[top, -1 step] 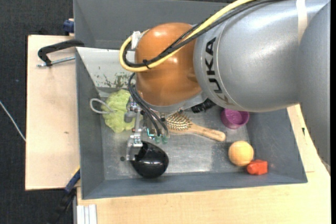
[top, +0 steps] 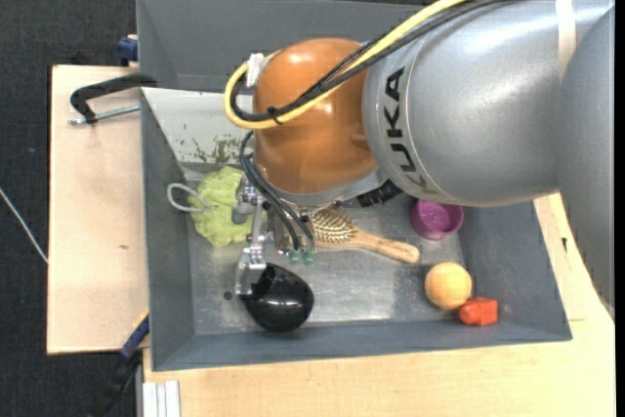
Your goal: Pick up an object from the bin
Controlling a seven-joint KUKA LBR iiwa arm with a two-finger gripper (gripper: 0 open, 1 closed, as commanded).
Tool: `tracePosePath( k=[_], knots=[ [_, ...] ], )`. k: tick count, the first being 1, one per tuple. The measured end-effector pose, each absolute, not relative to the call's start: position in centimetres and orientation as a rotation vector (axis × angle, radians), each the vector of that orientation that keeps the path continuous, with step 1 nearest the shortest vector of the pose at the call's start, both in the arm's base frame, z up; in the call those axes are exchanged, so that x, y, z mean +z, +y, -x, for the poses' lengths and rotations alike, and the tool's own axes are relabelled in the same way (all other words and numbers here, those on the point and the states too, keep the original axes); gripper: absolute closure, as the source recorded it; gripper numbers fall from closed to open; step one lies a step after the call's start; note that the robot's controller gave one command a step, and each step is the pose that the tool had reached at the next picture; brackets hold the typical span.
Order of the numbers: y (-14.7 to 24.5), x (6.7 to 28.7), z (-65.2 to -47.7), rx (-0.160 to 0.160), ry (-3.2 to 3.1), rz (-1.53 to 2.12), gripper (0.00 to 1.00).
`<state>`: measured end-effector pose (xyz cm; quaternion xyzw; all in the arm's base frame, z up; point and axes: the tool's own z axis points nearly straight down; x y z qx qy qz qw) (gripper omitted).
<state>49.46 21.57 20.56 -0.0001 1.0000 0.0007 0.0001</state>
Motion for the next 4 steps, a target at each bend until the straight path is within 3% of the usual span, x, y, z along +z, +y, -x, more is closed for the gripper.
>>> tracePosePath(
  k=[1, 2, 3, 4],
  knots=[
    [22.0, 15.5, -55.9, 0.012, 3.105, -0.395, 0.0],
    [22.9, 14.6, -57.6, 0.003, 3.125, -0.273, 0.0],
    [21.9, 12.0, -57.3, 0.006, 3.074, -0.611, 0.0],
    [21.8, 8.0, -58.5, 0.013, 3.058, -0.563, 0.0]
  ],
)
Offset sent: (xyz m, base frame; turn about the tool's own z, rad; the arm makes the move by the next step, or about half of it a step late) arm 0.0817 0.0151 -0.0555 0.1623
